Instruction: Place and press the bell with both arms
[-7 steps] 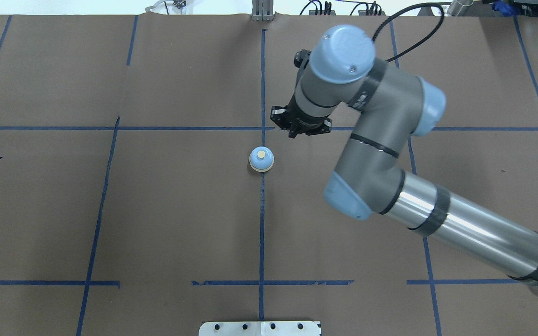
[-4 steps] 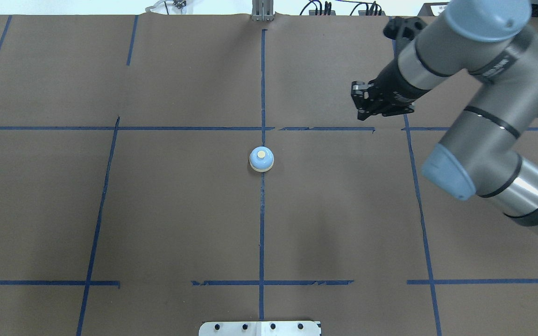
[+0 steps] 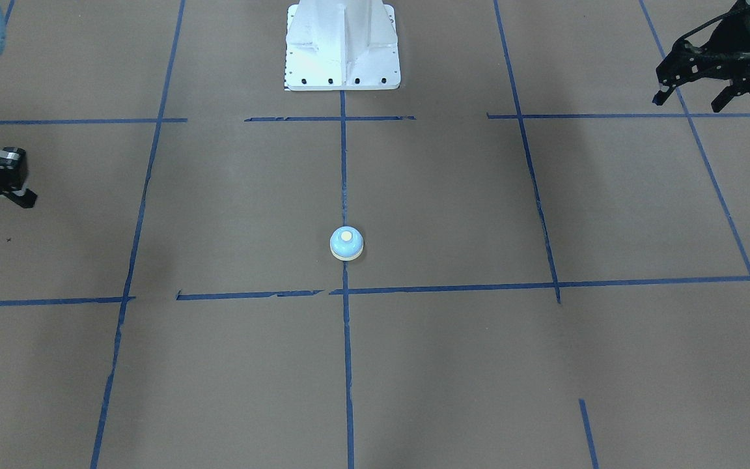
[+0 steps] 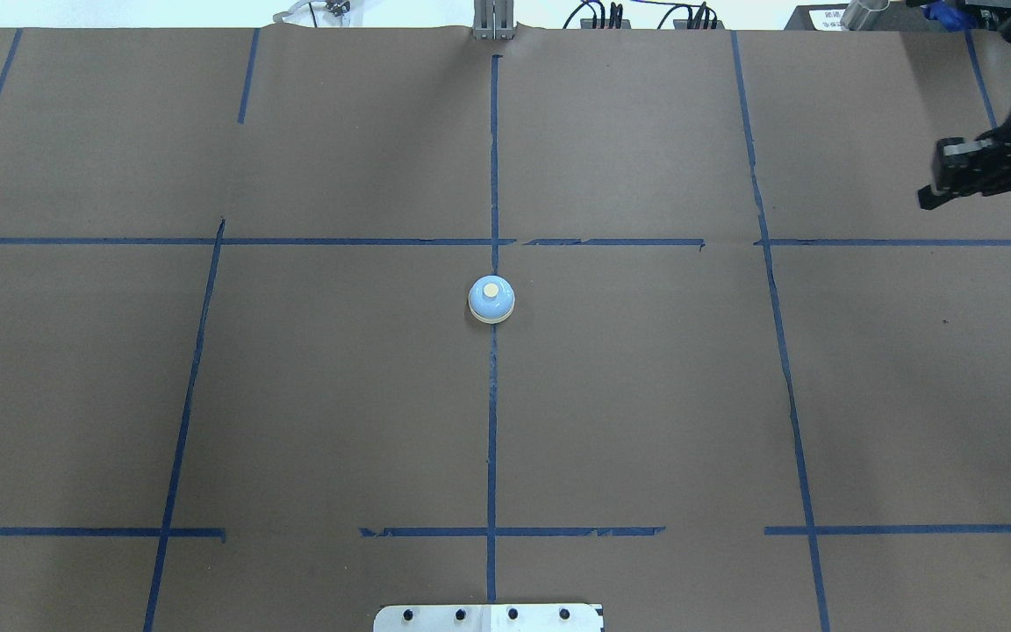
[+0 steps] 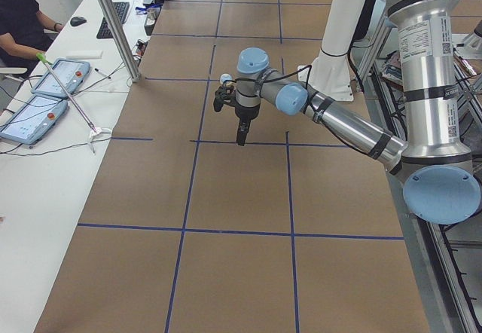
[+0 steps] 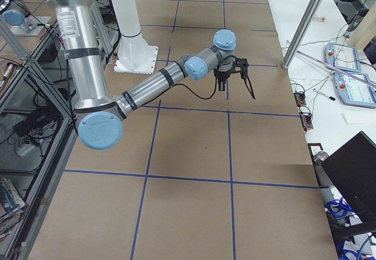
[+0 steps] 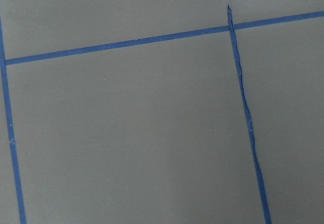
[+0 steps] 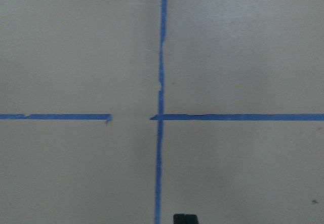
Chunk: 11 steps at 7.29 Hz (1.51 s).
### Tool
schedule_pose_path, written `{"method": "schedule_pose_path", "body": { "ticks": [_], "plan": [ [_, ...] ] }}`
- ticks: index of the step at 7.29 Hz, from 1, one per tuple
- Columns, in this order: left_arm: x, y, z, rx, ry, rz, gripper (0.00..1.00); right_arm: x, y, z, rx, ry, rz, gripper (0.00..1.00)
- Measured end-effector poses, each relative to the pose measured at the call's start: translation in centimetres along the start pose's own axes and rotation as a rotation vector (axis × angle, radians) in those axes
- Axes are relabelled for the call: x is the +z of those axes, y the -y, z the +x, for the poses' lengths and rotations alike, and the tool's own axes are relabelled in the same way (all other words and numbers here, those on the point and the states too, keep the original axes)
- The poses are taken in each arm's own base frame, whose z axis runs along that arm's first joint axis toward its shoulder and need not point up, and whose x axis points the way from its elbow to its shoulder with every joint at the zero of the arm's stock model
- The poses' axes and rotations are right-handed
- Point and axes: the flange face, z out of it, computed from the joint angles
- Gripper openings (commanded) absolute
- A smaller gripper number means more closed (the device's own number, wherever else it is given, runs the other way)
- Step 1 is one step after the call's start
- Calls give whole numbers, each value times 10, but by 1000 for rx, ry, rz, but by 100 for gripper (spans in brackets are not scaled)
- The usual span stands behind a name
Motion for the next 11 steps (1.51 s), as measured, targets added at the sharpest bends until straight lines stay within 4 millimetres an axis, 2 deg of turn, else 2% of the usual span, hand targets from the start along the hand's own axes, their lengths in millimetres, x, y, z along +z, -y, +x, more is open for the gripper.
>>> {"method": "schedule_pose_path", "body": {
  "ticks": [1, 2, 3, 4, 5, 6, 8, 11],
  "plan": [
    [-5, -5, -20, 29, 2, 2, 100, -12, -12, 54, -36, -21, 5, 6],
    [-11, -11, -49, 55, -4, 3, 100, -23, -28, 105, -67, -44, 4, 57],
    [-14, -19, -81, 75, -8, 6, 100, -32, -41, 148, -87, -67, -9, 100],
    [-14, -26, -114, 83, -1, 8, 100, -40, -48, 183, -100, -86, -26, 100],
    [-7, -36, -147, 86, 7, -4, 100, -51, -54, 208, -98, -99, -32, 100],
    [2, -43, -170, 85, 9, -25, 100, -59, -59, 224, -86, -107, -33, 100],
    [9, -48, -186, 26, -12, -84, 100, -60, -69, 241, -78, -125, -51, 100],
    [0, -66, -196, 4, -23, -104, 100, -52, -73, 255, -83, -132, -75, 100]
  ]
}}
